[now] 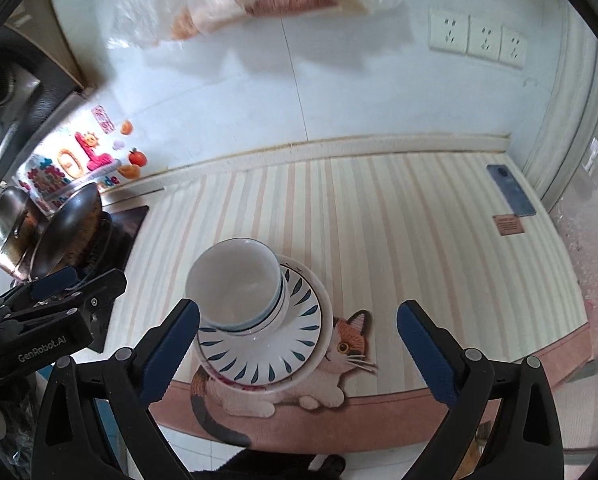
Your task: Organize plates and bowls
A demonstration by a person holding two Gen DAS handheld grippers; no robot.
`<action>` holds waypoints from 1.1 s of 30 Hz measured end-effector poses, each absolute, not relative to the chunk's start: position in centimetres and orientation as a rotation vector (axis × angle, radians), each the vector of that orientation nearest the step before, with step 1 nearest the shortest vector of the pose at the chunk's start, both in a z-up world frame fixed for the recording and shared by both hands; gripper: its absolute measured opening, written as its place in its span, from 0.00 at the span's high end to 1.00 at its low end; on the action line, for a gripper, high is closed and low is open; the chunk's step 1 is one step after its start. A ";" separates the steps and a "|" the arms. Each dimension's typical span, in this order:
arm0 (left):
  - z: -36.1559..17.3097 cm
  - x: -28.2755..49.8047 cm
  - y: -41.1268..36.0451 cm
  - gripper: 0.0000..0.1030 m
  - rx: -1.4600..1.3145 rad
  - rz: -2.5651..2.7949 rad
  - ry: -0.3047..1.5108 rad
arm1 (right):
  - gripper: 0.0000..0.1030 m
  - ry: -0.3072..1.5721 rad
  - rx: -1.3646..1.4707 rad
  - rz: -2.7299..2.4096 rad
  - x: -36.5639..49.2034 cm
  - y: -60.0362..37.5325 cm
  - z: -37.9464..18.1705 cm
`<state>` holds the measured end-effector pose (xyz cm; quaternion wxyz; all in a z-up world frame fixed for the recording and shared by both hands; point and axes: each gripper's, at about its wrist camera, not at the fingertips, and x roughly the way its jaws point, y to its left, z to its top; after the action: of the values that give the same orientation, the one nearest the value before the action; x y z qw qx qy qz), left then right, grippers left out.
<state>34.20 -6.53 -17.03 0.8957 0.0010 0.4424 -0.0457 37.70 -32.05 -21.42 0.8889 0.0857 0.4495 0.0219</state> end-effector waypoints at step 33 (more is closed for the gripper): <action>-7.9 8.5 -1.7 0.00 -0.005 -0.044 0.710 | 0.02 0.712 0.132 0.007 8.2 -27.9 -9.3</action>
<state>8.53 -1.68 -7.87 0.9375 -0.0025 0.3474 -0.0215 8.21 -27.87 -9.30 0.9351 0.0647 0.3484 0.0034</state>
